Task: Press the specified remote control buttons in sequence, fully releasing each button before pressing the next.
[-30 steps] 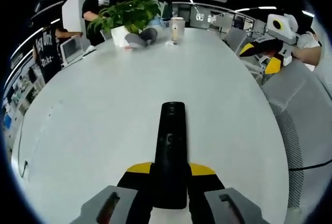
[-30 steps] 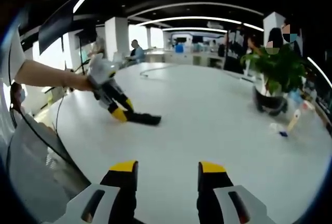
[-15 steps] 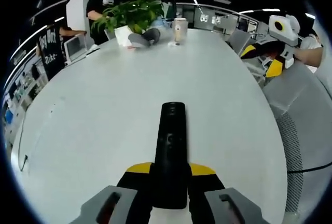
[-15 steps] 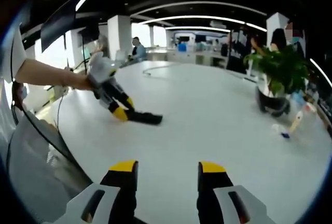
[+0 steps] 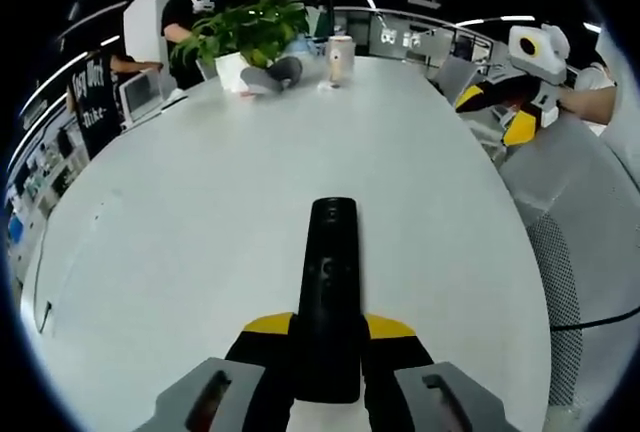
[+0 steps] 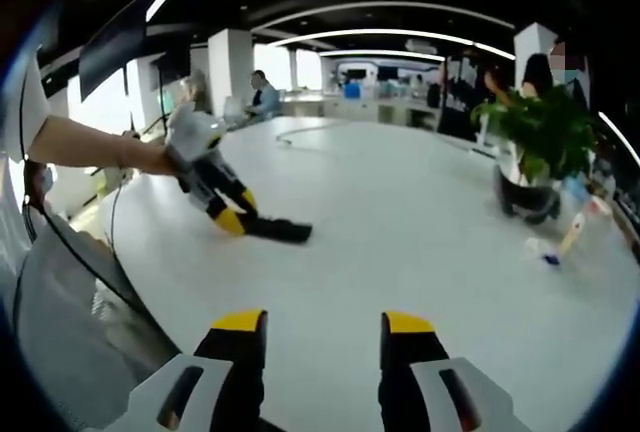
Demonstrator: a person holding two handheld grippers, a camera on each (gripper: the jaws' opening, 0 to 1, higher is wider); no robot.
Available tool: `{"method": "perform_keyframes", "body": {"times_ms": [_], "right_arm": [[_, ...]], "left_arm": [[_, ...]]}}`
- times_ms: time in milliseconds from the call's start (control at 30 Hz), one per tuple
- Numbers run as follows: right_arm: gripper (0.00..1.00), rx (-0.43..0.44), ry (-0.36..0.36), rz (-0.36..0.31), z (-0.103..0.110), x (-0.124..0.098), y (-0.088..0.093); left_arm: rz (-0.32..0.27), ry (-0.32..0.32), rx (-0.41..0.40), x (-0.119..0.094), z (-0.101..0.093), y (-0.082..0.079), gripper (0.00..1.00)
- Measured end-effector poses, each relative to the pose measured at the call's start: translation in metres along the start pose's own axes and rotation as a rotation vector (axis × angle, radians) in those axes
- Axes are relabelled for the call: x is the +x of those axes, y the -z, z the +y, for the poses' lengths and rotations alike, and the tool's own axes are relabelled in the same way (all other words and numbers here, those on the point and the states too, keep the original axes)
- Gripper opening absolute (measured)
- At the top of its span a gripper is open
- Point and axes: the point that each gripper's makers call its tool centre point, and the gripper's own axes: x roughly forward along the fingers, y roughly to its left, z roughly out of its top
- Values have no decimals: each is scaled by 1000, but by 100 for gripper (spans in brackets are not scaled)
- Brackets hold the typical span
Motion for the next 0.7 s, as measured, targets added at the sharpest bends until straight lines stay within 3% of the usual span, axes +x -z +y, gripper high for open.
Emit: {"method": "perform_keyframes", "body": {"times_ms": [700], "right_arm": [[41,2,-1,-2,1,0,0]], "left_arm": [[-41,-12,-17,-6,-13,5,24]]}}
